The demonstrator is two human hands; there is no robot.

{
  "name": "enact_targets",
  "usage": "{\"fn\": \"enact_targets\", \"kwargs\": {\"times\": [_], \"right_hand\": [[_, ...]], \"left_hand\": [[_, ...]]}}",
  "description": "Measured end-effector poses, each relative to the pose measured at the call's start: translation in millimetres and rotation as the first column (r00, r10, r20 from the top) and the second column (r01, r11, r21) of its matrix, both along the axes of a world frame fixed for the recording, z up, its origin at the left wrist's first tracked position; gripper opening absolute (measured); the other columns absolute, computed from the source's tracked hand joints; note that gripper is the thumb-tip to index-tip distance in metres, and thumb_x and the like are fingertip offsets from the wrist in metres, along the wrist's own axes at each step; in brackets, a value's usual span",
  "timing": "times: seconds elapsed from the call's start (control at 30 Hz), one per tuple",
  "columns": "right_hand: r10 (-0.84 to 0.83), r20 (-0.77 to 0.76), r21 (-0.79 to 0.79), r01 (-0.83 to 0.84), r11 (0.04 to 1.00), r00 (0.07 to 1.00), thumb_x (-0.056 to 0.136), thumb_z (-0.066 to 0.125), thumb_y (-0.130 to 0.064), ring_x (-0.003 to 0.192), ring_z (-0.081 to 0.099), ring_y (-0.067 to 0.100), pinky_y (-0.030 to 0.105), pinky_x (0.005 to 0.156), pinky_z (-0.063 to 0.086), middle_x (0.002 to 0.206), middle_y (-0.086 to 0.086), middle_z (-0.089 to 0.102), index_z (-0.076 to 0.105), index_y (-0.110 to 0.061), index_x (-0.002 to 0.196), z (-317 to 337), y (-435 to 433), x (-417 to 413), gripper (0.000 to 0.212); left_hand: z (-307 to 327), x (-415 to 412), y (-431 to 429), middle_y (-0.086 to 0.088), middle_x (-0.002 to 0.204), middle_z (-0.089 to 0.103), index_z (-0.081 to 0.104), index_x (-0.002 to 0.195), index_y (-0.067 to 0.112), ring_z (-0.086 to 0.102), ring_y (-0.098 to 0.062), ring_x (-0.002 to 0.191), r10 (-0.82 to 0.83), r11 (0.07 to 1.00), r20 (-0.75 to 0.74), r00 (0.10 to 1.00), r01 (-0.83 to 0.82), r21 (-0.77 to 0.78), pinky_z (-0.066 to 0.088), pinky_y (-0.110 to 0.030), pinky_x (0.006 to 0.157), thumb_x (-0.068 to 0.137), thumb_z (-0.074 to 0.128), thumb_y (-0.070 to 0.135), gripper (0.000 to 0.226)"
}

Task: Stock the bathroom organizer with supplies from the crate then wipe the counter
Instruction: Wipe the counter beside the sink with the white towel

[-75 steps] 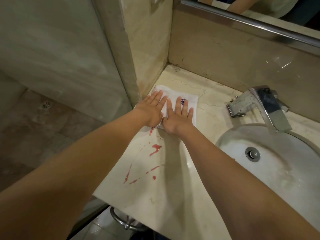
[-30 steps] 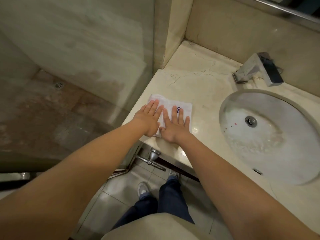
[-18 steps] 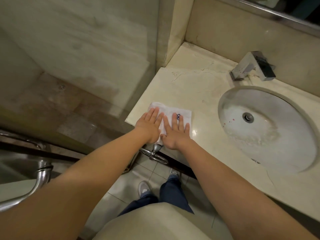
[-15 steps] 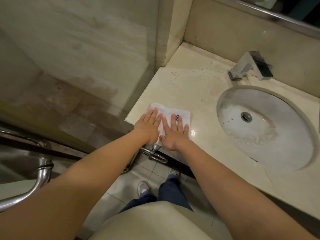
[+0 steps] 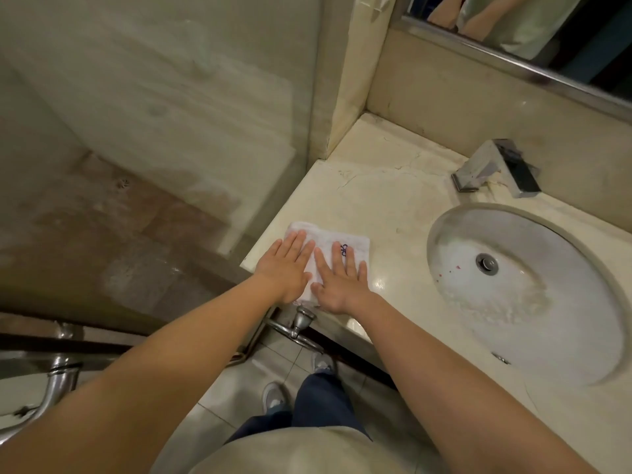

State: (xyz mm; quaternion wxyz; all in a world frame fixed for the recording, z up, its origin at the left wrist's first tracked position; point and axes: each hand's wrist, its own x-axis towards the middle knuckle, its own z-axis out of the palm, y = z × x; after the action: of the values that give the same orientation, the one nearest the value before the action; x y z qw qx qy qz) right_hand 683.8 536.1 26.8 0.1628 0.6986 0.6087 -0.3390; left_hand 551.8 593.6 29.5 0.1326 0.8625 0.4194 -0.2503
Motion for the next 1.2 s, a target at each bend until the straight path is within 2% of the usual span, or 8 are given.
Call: {"fn": "enact_targets", "kwargs": {"times": [0.63,0.93,1.2], "right_hand": [[0.196,-0.015,0.023,-0.196,0.980,0.980,0.100,0.027,-0.047,0.138,-0.040,0.026,0.050,0.112,-0.023,0.151,0.002,-0.043,-0.025,-0.036,0.148,-8.0,140.7,56.7,0.072],[0.217,-0.014,0.111,-0.215,0.970,0.976,0.101,0.023,-0.047,0.140,-0.038,0.027,0.051,0.112,-0.022,0.153,0.004,-0.040,-0.023,-0.033,0.150,-6.8,117.6,54.5,0.069],[0.263,0.010,0.092,-0.263,0.960,0.965,0.102,0.022,-0.047,0.138,-0.040,0.028,0.051,0.113,-0.022,0.151,0.004,-0.042,-0.026,-0.033,0.149,-6.3,40.3,36.9,0.068]], "left_hand": [[7.9,53.7,107.1,-0.010,0.157,-0.028,-0.022,0.150,0.010,-0.022,-0.023,0.146,0.204,0.979,-0.099,0.974,-0.201,0.042,-0.006,-0.038,0.121,0.104,0.012,0.041,0.065],[16.4,56.3,83.8,-0.012,0.157,-0.028,-0.022,0.150,0.009,-0.023,-0.025,0.146,0.212,0.977,-0.158,0.965,-0.203,0.070,-0.005,-0.040,0.121,0.104,0.009,0.041,0.064],[12.2,37.6,3.1,-0.011,0.154,-0.033,-0.026,0.148,0.010,-0.026,-0.024,0.145,0.268,0.963,-0.147,0.952,-0.266,0.029,-0.007,-0.039,0.121,0.104,0.012,0.039,0.065]]}}
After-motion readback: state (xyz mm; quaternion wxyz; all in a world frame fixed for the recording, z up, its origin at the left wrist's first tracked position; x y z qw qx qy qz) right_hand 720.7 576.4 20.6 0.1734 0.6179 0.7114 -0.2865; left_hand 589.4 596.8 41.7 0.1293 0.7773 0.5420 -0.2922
